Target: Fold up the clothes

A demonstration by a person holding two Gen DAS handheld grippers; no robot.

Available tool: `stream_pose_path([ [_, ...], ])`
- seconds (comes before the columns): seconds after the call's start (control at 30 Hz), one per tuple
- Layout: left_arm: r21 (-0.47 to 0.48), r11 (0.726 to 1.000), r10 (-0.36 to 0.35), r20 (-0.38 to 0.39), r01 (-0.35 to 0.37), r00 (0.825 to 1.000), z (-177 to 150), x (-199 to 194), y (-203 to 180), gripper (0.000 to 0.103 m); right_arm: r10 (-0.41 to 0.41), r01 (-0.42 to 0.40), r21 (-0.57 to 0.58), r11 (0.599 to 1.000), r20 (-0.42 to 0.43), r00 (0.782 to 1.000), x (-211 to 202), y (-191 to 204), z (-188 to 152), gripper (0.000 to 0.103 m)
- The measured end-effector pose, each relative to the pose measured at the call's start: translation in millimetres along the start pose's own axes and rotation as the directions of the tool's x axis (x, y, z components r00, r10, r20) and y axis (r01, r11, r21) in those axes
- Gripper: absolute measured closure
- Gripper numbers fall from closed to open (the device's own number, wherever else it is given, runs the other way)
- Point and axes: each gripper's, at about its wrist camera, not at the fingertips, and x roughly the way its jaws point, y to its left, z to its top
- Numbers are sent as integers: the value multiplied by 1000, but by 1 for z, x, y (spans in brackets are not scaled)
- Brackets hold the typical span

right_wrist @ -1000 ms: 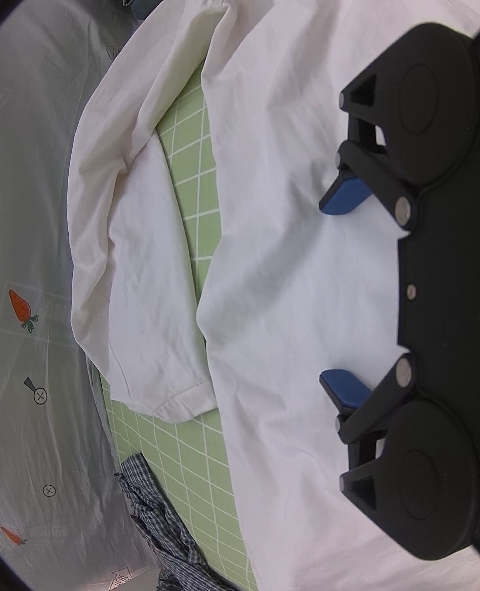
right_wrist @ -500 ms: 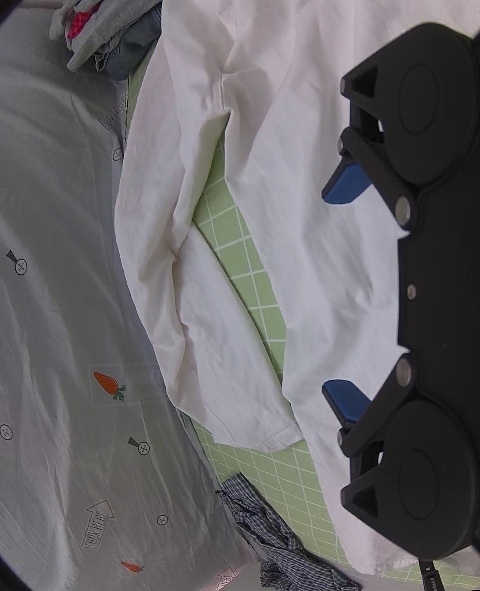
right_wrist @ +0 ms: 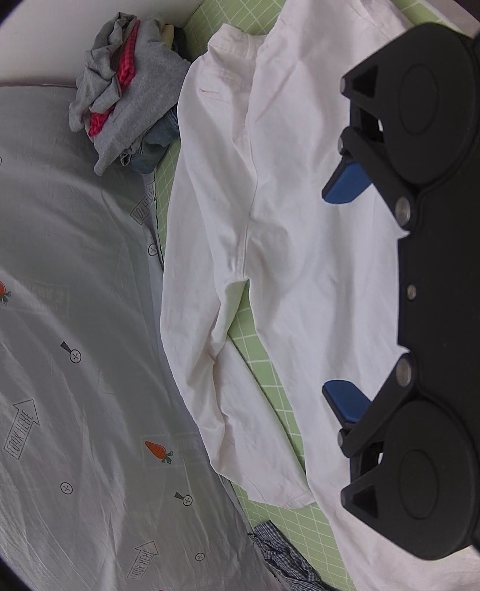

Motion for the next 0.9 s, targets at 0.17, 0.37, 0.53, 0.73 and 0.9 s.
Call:
stream_pose_path([
  [0.17,-7,994,-108,84,109,991,-18,-57,-51,43,-90,89,21,996,45,995,-1,-85,14,0],
  [0.37,-6,968,-249,82,250,965,-55,-101,-159,21,-275,258,237,937,40,961,11,-211,36,1],
  [0.53,11,952,-305,37,305,951,-82,-120,-233,18,-309,327,404,854,-112,945,27,-296,29,10],
  [0.73,40,941,-335,-14,335,942,-96,-133,-295,18,-24,178,658,731,-236,972,37,-353,-5,18],
  [0.9,144,933,-328,-42,330,944,-101,-143,-337,18,100,29,664,747,-156,983,41,-357,-4,76],
])
